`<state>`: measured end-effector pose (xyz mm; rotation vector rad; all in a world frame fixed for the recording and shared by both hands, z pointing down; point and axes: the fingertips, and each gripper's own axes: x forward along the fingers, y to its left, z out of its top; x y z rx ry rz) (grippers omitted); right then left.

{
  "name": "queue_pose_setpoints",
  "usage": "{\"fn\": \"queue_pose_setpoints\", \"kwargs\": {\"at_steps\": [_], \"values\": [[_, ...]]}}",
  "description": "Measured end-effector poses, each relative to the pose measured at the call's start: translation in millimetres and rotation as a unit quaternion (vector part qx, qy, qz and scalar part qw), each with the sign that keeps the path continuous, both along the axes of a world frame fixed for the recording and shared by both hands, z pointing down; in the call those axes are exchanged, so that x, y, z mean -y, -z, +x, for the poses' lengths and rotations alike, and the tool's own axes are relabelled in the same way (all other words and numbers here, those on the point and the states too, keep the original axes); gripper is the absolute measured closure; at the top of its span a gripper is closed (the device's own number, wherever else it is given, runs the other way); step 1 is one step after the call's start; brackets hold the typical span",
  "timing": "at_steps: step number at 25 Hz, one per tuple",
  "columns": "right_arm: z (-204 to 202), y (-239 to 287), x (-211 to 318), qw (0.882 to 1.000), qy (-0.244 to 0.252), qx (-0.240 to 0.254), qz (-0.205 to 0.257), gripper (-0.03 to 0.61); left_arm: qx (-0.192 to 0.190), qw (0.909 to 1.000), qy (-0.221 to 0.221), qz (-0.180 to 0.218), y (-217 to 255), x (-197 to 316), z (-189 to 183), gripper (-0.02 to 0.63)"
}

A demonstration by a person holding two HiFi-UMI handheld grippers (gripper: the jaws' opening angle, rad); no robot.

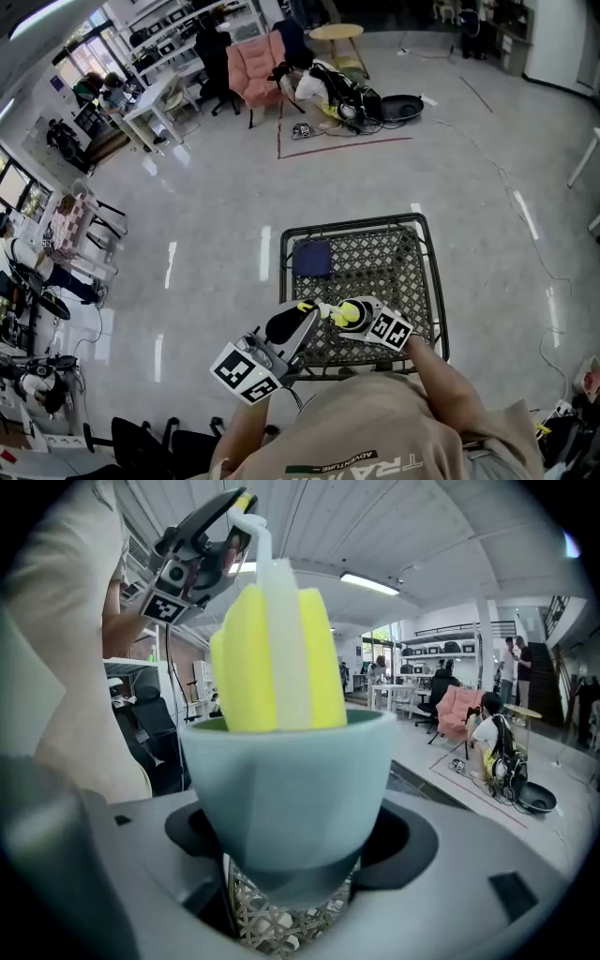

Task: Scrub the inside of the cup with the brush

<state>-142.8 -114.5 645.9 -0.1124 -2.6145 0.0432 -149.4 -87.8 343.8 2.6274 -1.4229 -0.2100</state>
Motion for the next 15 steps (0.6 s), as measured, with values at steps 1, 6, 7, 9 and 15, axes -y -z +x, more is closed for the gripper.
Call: {"fn": "queue_pose_setpoints", "kwargs": {"at_steps": [1,6,7,9,15], "values": [[1,0,-1,1.000,-0.005,0.005,0.000,0.192,-0.002,1.0000,0.004,0.008,5,-2,-1,0.554],[0,-18,3,1.000,-0.027,0.009,-0.009,0.192,-0.005,0.9997,0.019,0.017,7,-1,-7,0.554],[0,-22,5,0.999,-0.028,0.010,-0.013,0.192,-0.006,0.9997,0.021,0.015,4,2,-9,0.554],[0,-35,7,0.999,-0.031,0.006,-0.032,0.192,-0.006,0.9996,0.029,0.006,-2,5,-13,0.554],[6,-90,9,0.997,-0.057,-0.010,-0.059,0.192,0.001,0.9974,0.066,-0.030,-21,0,-19,0.555]]}}
